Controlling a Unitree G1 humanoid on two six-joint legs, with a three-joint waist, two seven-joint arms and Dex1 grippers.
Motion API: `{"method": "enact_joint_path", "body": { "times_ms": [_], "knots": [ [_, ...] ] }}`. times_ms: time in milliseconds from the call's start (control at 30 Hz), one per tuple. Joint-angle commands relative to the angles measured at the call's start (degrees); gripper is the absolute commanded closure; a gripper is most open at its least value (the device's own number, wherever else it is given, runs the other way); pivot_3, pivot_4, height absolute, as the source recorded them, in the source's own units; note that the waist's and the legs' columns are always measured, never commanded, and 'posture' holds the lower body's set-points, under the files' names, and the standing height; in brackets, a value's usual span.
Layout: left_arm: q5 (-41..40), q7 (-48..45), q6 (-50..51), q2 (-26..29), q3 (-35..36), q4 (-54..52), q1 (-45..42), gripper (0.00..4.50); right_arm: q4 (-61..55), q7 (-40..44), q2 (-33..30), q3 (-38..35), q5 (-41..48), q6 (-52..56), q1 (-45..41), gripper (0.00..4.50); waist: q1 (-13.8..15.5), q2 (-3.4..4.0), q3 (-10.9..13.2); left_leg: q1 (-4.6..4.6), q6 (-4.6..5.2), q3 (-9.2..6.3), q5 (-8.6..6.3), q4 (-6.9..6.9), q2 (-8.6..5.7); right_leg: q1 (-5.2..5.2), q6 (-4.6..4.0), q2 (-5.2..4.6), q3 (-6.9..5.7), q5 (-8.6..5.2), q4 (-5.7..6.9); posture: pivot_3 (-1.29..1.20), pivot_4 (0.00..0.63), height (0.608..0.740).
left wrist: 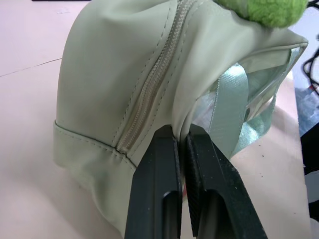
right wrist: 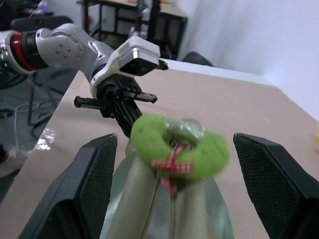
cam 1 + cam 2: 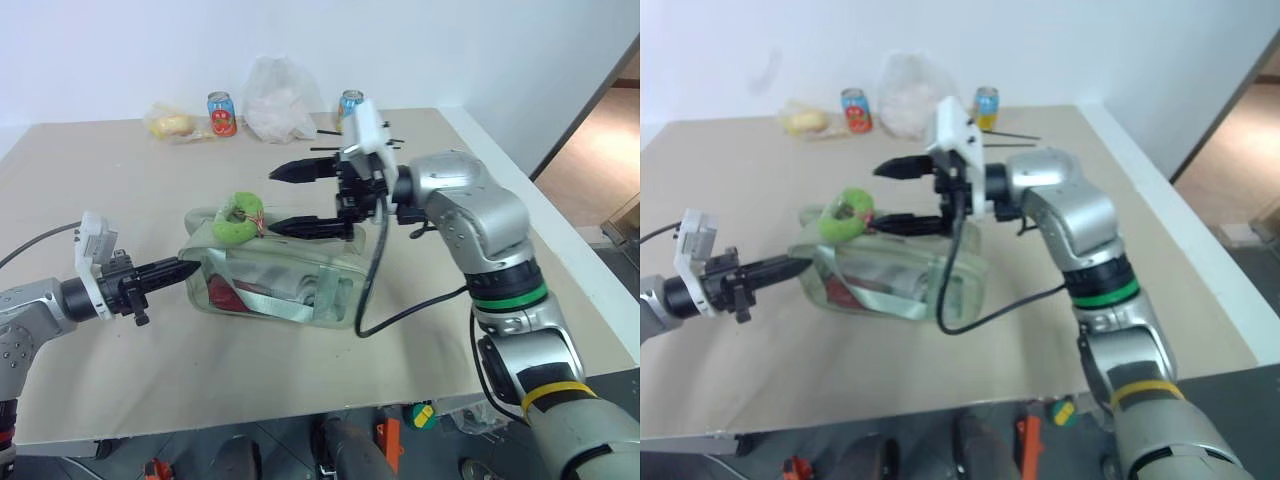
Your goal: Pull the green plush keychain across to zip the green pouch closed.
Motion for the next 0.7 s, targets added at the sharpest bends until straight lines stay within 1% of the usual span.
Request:
{"method": "enact_joint_path", "body": {
  "times_ms": [33,300,467,567,700],
  "knots": [
    [0.0,-0.2,0.3,-0.5,-0.9,-1.8,1.1,4.5,1.2,1.5,1.8,1.9,-2.5,-3.5,-1.9,0.66,0.0,-0.01,0.0,-0.01,0.01,0.02,-0.02,0.0,-0.03,0.0,0.04,-0.04,0.02,-0.02,-0.02,0.0,0.15,0.74],
    [-0.3,0.3,-0.1,-1.4,0.0,-2.6,3.2,4.5,1.3,4.6,3.5,5.1,-5.2,-5.0,-0.9,0.66,-0.1,-0.01,0.0,-0.04,0.04,0.03,-0.07,0.0,-0.08,0.0,0.15,-0.19,0.02,-0.1,-0.02,0.0,0.15,0.74],
    [-0.6,0.7,-0.2,-1.7,0.1,-2.8,3.3,4.5,3.0,4.8,4.9,5.3,-6.4,-5.7,-1.2,0.66,-0.1,-0.01,0.0,0.01,0.04,0.0,-0.07,0.02,-0.04,0.0,0.12,-0.07,0.0,-0.1,0.02,0.0,0.15,0.74],
    [-0.3,0.8,-0.5,-2.0,-0.1,-2.5,3.3,4.5,4.0,4.9,5.7,5.3,-7.0,-5.8,-1.3,1.46,-0.1,0.0,0.0,0.02,0.04,-0.02,-0.07,0.02,-0.02,0.0,0.09,-0.05,-0.01,-0.1,0.03,0.0,0.15,0.74],
    [-0.6,1.2,-0.4,-2.2,0.0,-2.4,3.1,4.5,4.9,5.2,6.2,5.4,-7.7,-6.2,-0.9,2.85,-0.1,-0.01,0.0,0.01,0.04,0.0,-0.07,0.02,-0.04,0.0,0.09,-0.07,0.0,-0.1,0.03,0.0,0.15,0.74]
  ]
}}
